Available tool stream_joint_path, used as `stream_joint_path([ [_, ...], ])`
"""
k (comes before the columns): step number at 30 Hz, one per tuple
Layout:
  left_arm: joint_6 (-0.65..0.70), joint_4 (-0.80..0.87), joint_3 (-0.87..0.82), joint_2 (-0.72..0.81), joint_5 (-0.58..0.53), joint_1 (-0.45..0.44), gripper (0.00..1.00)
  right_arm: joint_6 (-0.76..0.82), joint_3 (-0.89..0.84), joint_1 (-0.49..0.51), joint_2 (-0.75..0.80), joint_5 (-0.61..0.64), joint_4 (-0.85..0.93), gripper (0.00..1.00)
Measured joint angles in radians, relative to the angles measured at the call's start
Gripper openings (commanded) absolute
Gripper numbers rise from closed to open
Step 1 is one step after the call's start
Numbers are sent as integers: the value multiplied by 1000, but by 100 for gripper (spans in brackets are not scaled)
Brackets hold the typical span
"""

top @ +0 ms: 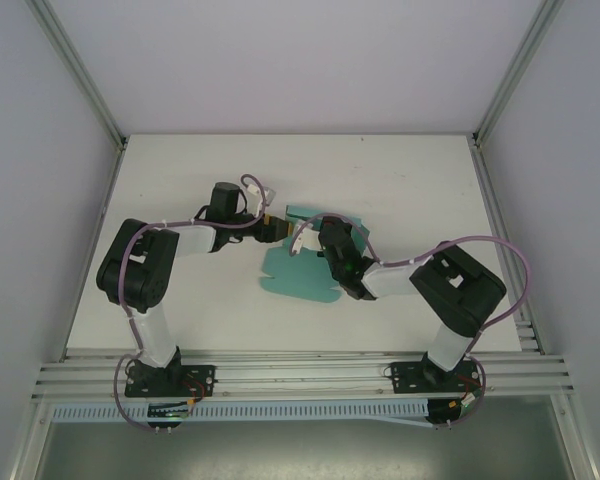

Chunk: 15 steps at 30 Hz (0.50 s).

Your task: Assemble paper box

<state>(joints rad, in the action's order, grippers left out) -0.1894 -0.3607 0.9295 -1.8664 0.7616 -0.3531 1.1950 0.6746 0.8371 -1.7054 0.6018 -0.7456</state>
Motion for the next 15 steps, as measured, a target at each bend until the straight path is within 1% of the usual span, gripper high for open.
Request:
stream_joint_path([
  [4, 45, -18, -33, 0, -45, -33, 54, -4, -37, 22, 20, 13, -16, 0],
  [6, 66, -40, -61, 0, -92, -57, 53, -7, -49, 37, 33, 29, -18, 0],
  [10, 84, -103, -101, 0, -164, -80, 46, -26, -65, 59, 52, 53, -8, 0],
  [15, 89, -180, -143, 6, -210, -93, 47, -53, -66, 73, 63, 64, 15, 0],
])
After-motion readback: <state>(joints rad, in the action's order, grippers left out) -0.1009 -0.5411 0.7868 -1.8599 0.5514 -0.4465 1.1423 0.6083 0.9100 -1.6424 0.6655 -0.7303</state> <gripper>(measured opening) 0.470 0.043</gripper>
